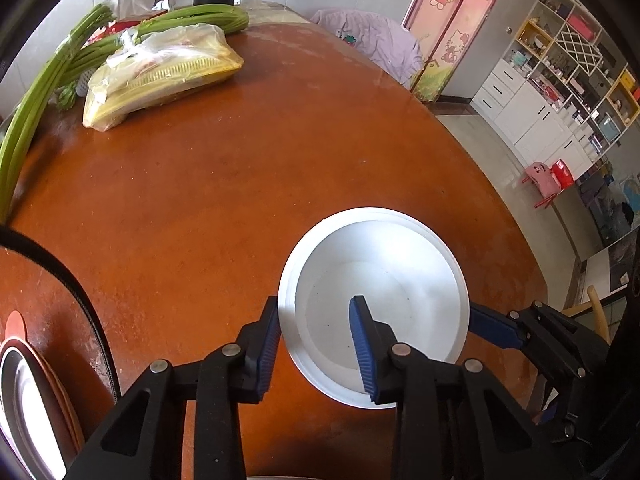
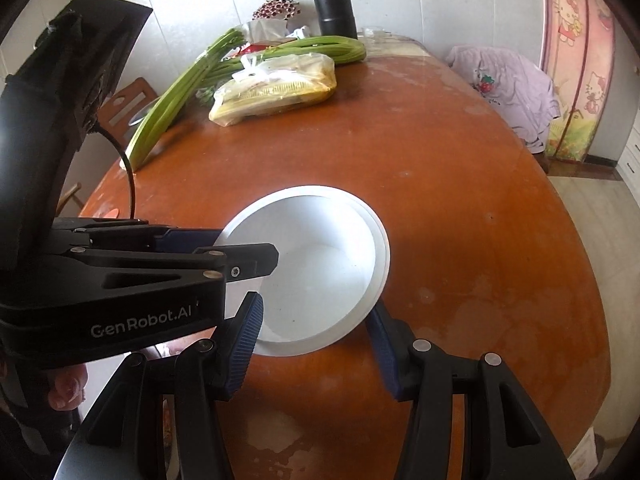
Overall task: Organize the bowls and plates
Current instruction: 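Close the left gripper on the noodle bowl rim and lift it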
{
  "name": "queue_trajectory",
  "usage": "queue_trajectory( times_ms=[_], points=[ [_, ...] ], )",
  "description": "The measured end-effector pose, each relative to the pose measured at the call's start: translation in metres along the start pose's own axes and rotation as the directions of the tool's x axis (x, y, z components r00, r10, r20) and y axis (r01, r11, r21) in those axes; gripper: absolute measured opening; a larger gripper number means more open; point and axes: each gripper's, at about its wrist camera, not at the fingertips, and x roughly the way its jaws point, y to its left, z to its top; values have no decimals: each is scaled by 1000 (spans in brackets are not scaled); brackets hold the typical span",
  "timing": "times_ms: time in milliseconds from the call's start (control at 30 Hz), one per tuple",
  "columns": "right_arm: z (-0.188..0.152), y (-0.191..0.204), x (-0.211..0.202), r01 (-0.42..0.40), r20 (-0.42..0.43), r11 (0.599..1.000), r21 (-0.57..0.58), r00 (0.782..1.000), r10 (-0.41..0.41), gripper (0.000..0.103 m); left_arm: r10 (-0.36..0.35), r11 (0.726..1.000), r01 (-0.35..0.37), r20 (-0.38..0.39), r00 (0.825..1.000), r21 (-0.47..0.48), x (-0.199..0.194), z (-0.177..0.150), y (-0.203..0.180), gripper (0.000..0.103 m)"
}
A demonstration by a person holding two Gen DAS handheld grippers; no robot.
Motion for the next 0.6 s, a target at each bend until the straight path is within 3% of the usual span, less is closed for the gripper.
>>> queue_trajectory(
  times_ms=[600],
  points=[
    [4,31,-26,0,55,999,-50,998,3,55,7,1000,-7,98,995,3,-53,-15,7,35]
  ],
)
